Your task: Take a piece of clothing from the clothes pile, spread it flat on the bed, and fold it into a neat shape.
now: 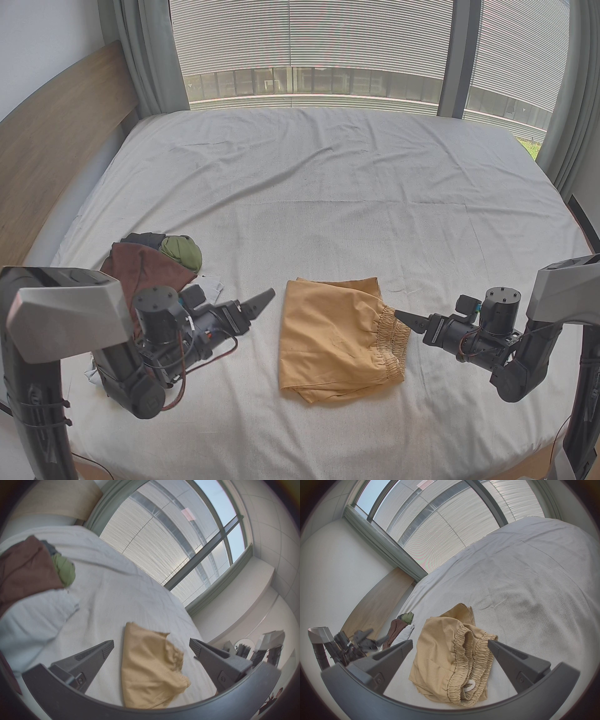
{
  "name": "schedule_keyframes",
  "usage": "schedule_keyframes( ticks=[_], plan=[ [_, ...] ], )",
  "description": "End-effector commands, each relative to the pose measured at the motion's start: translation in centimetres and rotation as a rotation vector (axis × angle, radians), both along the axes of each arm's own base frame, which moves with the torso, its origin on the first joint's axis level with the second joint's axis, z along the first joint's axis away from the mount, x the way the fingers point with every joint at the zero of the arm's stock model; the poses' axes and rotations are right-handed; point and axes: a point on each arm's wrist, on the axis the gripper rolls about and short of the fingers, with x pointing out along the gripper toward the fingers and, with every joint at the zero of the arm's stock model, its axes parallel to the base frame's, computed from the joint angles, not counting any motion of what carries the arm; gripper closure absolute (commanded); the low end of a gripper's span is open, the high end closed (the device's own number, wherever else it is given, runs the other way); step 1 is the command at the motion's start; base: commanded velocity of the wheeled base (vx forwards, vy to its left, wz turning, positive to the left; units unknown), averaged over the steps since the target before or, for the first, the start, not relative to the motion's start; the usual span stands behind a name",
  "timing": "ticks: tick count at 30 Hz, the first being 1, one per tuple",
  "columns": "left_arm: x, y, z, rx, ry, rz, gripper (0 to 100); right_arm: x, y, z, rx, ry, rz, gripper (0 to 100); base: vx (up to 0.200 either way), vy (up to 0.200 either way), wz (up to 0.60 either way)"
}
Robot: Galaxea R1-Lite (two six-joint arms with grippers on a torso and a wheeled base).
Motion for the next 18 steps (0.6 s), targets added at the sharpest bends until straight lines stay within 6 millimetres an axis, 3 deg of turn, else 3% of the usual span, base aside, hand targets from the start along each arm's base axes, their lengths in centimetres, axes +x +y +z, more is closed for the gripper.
schedule_keyframes(
  ticks=[1, 9, 18],
  plan=[
    [-1.3, 2.8, 7.5, -0.076, -0.188, 0.023, 0, -0.3, 0.2, 0.1, 0.001, -0.004, 0.009, 0, 0.000, 0.000, 0.00],
    [-3.1, 4.8, 8.9, -0.052, -0.223, 0.015, 0, -0.4, 0.2, -0.3, -0.002, 0.013, 0.009, 0, 0.000, 0.000, 0.00],
    [-4.3, 5.9, 7.4, 0.036, -0.189, -0.013, 0, -1.2, -0.3, -0.9, -0.021, 0.053, 0.003, 0, 0.000, 0.000, 0.00]
  ],
)
